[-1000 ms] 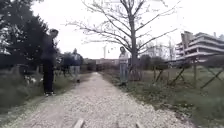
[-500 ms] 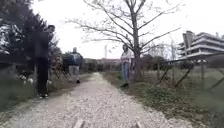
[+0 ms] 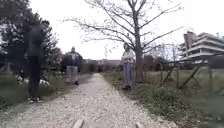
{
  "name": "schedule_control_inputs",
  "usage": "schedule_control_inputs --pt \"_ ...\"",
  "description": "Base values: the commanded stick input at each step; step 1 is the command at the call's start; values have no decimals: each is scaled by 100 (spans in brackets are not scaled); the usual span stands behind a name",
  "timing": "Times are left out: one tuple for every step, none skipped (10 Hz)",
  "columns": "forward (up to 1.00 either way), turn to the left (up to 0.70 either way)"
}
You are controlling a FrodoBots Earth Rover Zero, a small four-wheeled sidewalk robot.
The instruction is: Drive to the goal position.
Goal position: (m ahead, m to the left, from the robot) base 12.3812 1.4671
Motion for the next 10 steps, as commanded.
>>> schedule_control_inputs --pt "50 0" --pt "50 0" --pt "50 0" --pt "50 0" --pt "50 0" --pt "50 0" --pt "50 0" --pt "50 5" --pt "50 24" --pt "50 43"
